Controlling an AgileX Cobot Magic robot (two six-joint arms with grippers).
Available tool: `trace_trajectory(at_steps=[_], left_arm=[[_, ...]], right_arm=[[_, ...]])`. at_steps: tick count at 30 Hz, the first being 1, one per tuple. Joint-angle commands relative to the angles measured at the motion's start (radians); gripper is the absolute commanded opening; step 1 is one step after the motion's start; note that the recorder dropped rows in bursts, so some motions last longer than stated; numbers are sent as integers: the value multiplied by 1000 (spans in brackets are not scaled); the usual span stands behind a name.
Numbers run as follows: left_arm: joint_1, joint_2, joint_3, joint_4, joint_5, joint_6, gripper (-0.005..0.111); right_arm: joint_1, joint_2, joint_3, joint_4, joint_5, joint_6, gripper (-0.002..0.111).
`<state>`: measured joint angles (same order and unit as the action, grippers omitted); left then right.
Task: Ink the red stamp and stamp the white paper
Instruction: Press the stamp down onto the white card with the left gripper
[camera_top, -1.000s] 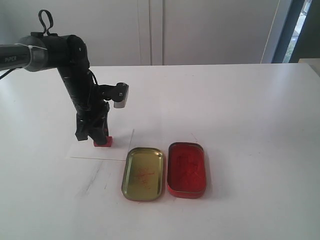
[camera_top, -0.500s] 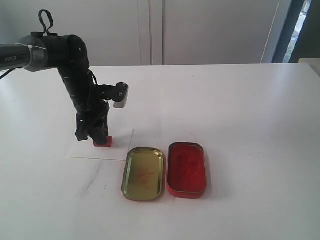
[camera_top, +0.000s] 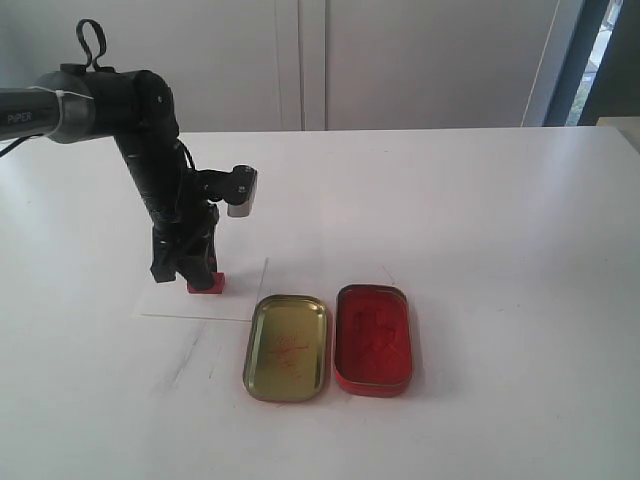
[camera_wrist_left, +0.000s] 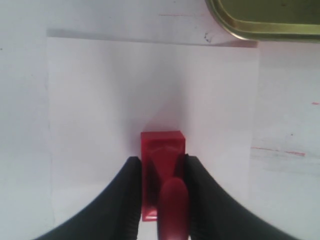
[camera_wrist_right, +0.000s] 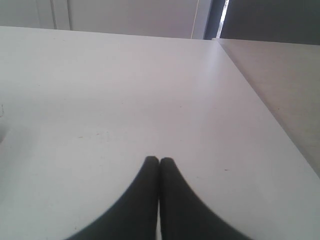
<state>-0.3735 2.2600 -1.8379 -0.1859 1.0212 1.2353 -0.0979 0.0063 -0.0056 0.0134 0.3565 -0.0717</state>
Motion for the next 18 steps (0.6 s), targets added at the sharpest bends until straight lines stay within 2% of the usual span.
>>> trace_trajectory(at_steps=[1,18], left_arm=[[-6,14,22,12,-24,-4,0],[-6,-39,22,12,-4,-8,0]], right_arm=[[-3,-6,6,-8,-14,0,0],[-3,-6,6,-8,-14,0,0]])
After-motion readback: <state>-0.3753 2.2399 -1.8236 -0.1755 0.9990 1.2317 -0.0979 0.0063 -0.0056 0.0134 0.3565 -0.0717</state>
